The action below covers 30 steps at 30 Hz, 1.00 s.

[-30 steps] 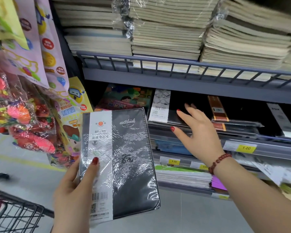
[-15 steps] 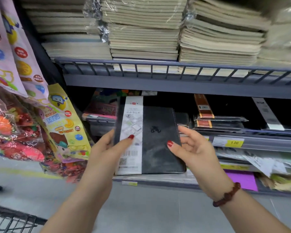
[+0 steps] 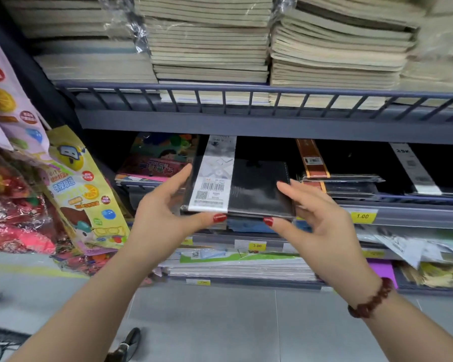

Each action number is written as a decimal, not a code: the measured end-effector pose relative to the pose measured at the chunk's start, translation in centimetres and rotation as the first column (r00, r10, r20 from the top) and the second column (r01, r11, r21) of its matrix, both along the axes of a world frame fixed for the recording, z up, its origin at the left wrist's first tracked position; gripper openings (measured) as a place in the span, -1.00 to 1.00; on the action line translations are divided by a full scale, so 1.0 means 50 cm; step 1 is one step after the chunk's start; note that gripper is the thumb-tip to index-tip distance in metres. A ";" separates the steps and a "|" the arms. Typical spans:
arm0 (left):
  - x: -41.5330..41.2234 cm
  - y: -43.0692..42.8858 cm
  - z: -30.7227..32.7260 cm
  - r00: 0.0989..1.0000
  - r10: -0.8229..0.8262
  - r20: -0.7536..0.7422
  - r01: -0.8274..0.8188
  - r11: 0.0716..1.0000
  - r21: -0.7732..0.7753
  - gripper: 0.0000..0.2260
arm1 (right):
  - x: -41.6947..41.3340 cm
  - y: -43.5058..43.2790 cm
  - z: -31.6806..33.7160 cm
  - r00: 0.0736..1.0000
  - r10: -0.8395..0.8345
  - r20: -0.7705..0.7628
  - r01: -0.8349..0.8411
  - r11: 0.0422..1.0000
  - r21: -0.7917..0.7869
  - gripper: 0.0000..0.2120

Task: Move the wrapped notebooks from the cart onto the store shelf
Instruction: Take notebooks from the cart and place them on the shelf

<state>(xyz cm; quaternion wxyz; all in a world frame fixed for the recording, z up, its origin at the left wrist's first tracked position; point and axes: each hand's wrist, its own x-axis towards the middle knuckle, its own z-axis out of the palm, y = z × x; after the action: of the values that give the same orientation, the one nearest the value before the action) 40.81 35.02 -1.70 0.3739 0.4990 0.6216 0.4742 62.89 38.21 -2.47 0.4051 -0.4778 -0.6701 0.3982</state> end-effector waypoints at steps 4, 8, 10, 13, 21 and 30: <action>-0.003 0.066 0.004 0.998 0.005 -0.061 -0.007 0.999 -0.032 -0.10 | -0.007 0.048 0.002 0.991 -0.084 0.106 0.079 0.995 0.057 -0.53; -0.009 0.128 -0.013 0.994 -0.024 -0.106 0.021 0.999 -0.034 -0.64 | -0.011 0.106 0.002 0.980 -0.106 0.168 0.097 0.993 0.060 -0.56; -0.011 0.155 -0.023 0.991 -0.006 -0.131 0.000 0.999 -0.049 -0.71 | -0.013 0.129 -0.001 0.975 -0.111 0.190 0.100 0.993 0.066 -0.56; -0.016 0.181 -0.033 0.992 -0.024 -0.125 0.014 0.997 -0.081 -0.53 | -0.016 0.149 -0.003 0.965 -0.110 0.237 0.096 0.993 0.072 -0.55; -0.020 0.186 -0.061 0.980 -0.056 -0.192 0.045 0.997 -0.060 -0.09 | -0.017 0.144 -0.017 0.918 -0.114 0.381 0.082 0.992 0.098 -0.52; -0.014 0.161 -0.011 0.925 -0.096 -0.368 0.043 0.988 -0.151 -0.33 | -0.015 0.132 0.007 0.854 -0.047 0.518 0.002 0.996 0.087 -0.49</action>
<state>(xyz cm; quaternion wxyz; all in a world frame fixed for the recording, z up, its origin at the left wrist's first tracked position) 40.11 43.08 -2.27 0.2993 0.5744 0.6952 0.3118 62.15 44.82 -2.11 0.2340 -0.5588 -0.7643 0.2211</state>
